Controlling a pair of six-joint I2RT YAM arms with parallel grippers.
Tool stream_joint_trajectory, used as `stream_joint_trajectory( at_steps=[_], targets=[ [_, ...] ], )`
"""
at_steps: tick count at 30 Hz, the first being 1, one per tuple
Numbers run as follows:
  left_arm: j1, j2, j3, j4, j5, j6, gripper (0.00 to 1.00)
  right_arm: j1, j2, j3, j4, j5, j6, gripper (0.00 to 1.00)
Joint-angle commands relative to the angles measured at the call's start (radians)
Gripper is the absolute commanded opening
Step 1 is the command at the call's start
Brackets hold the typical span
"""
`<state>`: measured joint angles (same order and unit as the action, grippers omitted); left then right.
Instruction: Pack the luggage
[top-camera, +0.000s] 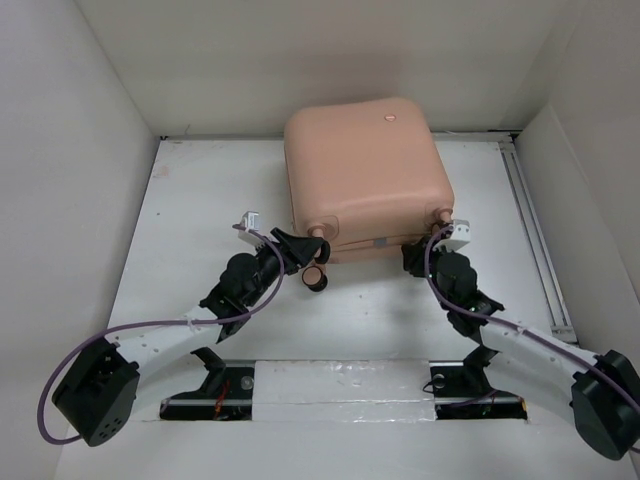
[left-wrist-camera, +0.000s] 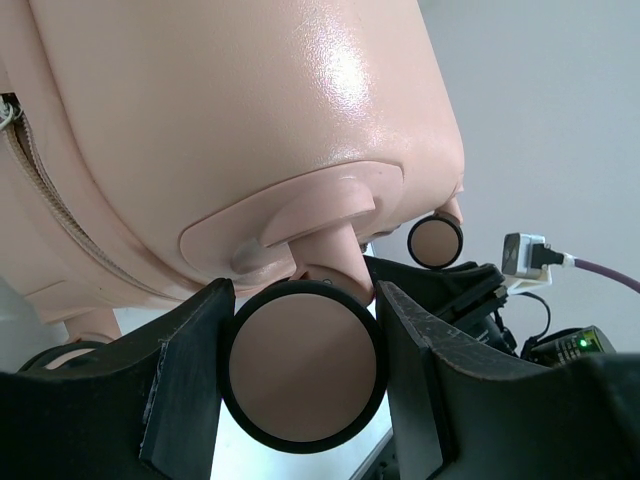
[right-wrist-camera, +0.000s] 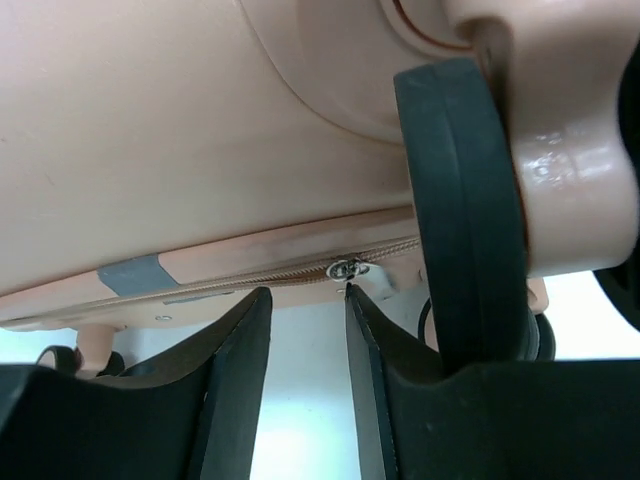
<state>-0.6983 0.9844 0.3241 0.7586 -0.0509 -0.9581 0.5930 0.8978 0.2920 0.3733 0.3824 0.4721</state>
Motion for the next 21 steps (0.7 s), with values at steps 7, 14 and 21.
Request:
stream_joint_trajectory(
  at_steps=[7,14,21],
  targets=[
    [0.010,-0.023,-0.023,0.093,0.014,-0.005,0.00,-0.009,-0.028,-0.002,-0.035,0.006,0.042,0.43],
    [0.010,-0.044,-0.023,0.071,0.005,-0.005,0.00,-0.001,-0.139,-0.071,-0.054,0.041,0.094,0.48],
    [0.010,-0.055,-0.023,0.062,0.005,-0.005,0.00,-0.055,0.006,-0.023,0.163,-0.026,-0.053,0.51]
  ],
)
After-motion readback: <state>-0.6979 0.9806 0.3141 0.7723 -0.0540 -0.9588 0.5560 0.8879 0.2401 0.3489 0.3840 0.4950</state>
